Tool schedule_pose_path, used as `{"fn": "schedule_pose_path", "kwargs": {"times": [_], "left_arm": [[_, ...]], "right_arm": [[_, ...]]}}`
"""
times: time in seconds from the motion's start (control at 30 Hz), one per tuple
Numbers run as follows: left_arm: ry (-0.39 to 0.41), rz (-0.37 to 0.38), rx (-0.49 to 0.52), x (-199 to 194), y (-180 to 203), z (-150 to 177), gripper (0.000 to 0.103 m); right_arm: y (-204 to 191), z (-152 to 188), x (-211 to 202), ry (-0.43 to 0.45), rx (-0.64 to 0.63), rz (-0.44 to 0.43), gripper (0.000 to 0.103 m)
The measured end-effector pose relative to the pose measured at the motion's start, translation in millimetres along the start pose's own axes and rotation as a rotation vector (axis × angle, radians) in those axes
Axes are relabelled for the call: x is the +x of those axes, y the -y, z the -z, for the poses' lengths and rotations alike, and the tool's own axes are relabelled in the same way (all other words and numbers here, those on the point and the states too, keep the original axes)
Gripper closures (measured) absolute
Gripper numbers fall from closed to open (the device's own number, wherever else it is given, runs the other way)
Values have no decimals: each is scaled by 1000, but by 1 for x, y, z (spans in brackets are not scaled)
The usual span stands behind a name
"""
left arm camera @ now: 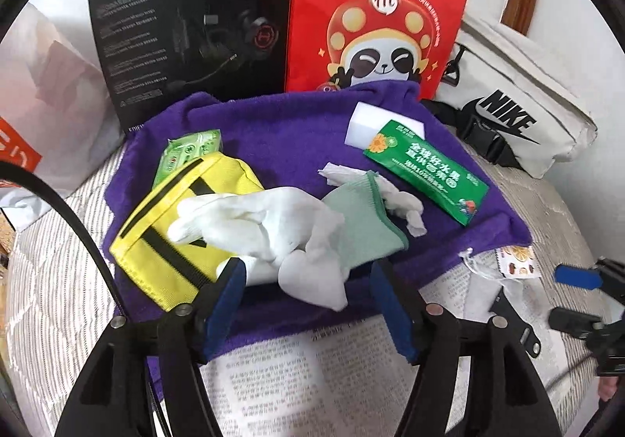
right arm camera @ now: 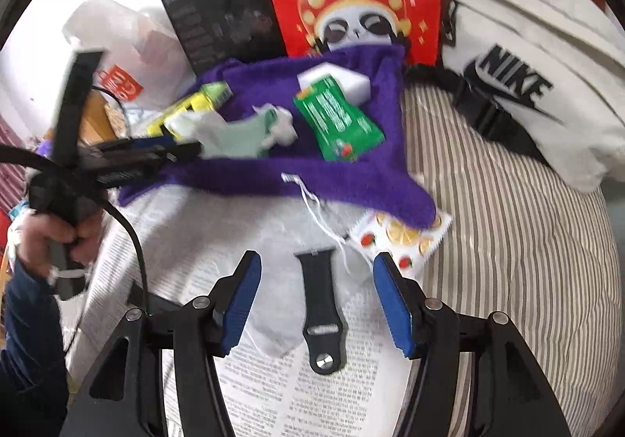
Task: Organize soft objects
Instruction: 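Grasp the black watch strap piece on the newspaper with the right tool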
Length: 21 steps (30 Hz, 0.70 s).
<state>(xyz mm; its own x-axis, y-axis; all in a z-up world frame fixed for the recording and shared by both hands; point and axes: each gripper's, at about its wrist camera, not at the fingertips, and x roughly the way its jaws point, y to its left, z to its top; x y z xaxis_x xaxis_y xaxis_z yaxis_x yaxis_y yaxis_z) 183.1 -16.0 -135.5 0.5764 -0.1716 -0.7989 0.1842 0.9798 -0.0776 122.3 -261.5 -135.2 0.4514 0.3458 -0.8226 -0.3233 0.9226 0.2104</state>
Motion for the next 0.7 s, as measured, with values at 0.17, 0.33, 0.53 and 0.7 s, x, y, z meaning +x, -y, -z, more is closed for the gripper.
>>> {"fn": "schedule_pose_path", "kwargs": {"times": [0.17,0.33,0.53,0.7], "left_arm": [[22,-10,4,-21,1,5,38],[36,-16,-2,-38,-2,17,36],[38,-1,-32,-48,-10,33,34],[41,4,-43,-55,-14,44,34]], "right_arm": [[-1,11,17,-44,0,10,44],[-4,22,32,-88,-16,17,52],[-17,28,38,-65,-103,115,73],[-18,30,33,-73,-99,96,82]]}}
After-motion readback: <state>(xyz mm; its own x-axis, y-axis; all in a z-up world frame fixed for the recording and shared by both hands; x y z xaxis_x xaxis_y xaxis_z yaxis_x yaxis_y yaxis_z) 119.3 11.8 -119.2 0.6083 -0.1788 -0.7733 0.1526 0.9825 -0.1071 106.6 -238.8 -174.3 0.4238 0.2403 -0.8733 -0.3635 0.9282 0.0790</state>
